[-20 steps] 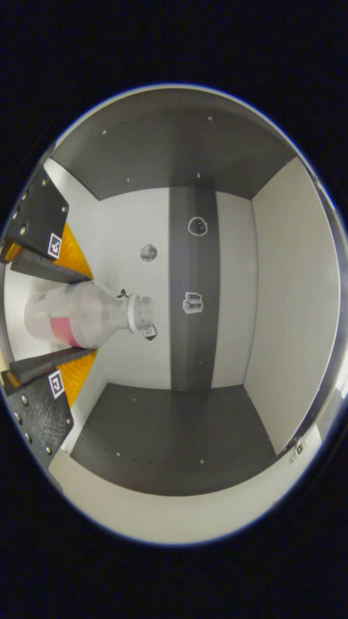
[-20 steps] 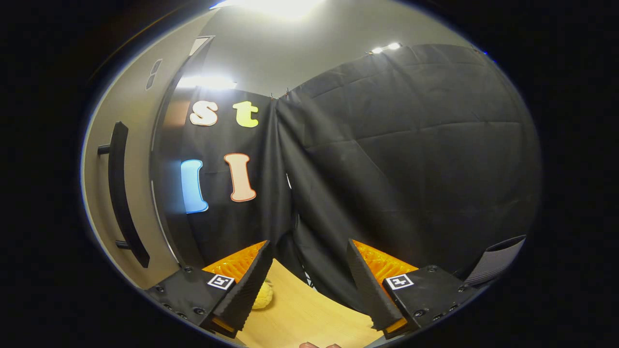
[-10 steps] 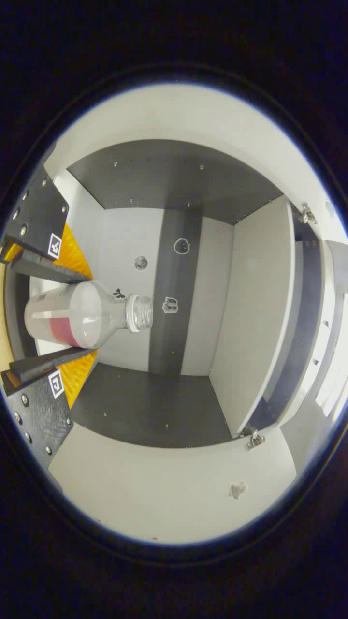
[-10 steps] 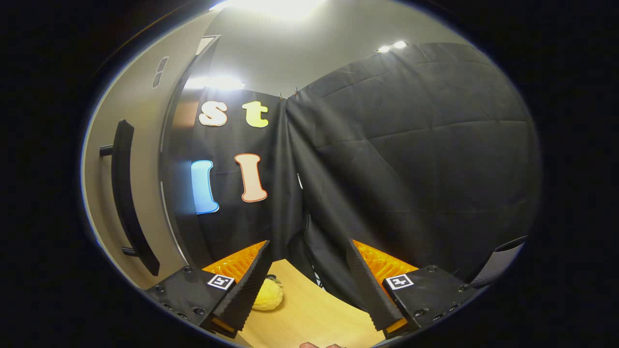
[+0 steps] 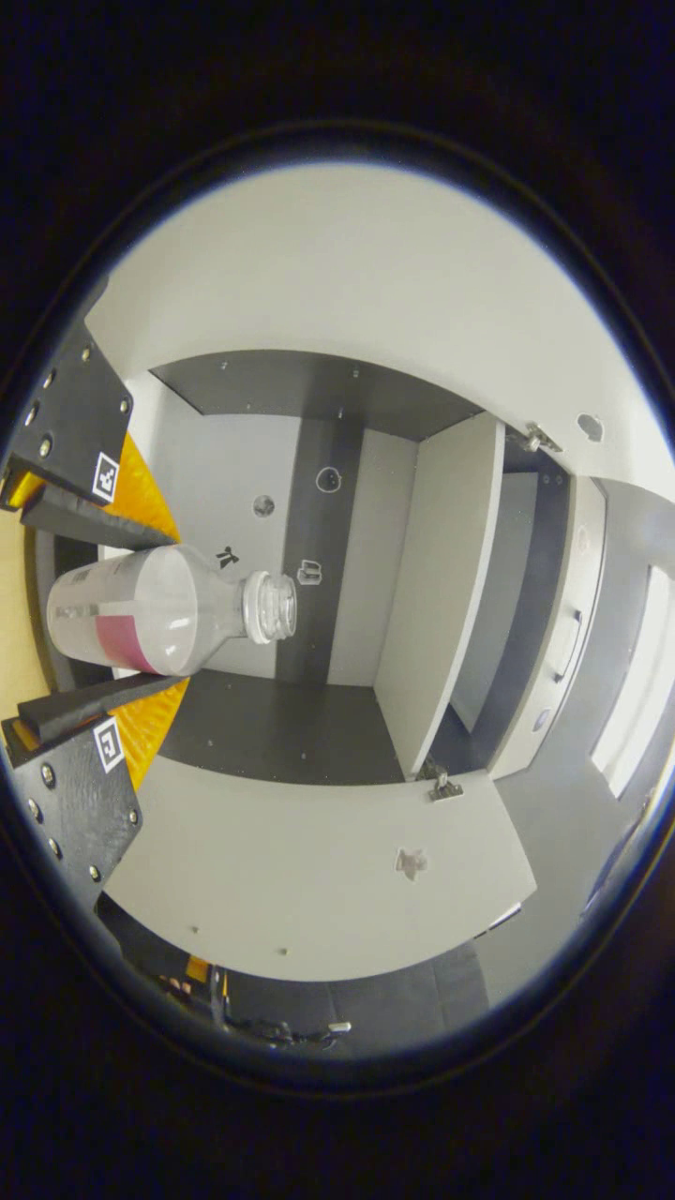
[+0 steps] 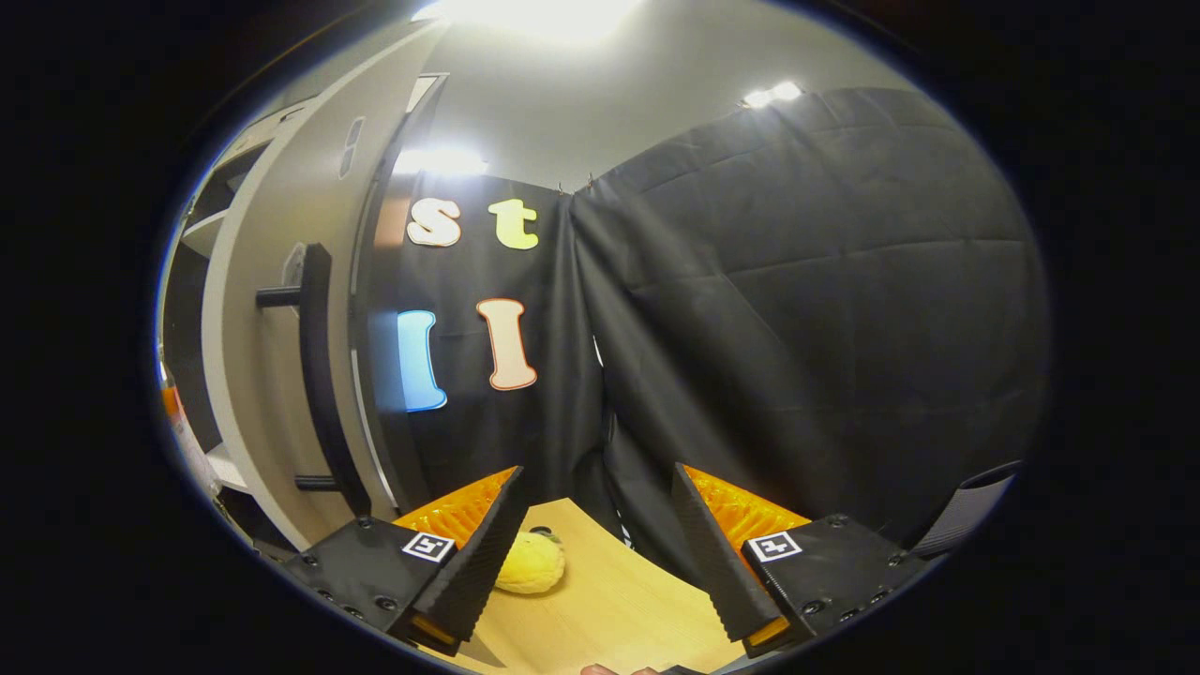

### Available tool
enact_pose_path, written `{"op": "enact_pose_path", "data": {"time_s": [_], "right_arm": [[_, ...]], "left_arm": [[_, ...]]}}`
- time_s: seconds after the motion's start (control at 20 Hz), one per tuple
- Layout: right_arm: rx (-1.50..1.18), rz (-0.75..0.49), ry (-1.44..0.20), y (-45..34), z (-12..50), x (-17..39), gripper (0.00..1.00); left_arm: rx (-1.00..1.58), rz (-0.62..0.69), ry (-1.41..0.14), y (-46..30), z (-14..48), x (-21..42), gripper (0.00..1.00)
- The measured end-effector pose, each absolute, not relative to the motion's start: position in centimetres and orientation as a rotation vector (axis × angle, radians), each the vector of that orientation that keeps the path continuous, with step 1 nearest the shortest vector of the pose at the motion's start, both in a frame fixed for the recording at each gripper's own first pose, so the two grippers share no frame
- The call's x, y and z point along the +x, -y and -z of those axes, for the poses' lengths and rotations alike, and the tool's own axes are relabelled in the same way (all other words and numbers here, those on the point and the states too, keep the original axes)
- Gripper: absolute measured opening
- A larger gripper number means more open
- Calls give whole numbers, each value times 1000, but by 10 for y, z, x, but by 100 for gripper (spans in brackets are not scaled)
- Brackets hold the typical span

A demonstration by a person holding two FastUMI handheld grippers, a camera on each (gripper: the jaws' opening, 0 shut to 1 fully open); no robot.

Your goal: Grasp the bottle in the cabinet with the left hand and place it on the coaster, then close the right door with the right hand and the left door with the left hand.

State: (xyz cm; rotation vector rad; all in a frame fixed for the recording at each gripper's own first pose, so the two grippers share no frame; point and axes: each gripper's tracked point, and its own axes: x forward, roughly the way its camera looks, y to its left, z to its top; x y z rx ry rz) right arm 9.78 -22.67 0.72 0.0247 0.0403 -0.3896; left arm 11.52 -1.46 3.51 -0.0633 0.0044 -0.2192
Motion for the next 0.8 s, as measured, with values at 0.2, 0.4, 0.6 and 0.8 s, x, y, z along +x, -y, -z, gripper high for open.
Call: {"op": "enact_pose_path", "data": {"time_s": [0.2,0.4,0.6,0.8], "right_arm": [[26,375,-47,211,-9,85,96],[1,357,-59,198,-8,69,96],[17,358,-55,188,-8,56,96],[0,337,-51,182,-8,54,96]], "left_arm": [[-51,237,-61,9,0,70,75],[-43,258,-77,8,25,37,68],[-15,267,-74,3,52,11,75],[-3,283,-69,3,85,-9,60]]}}
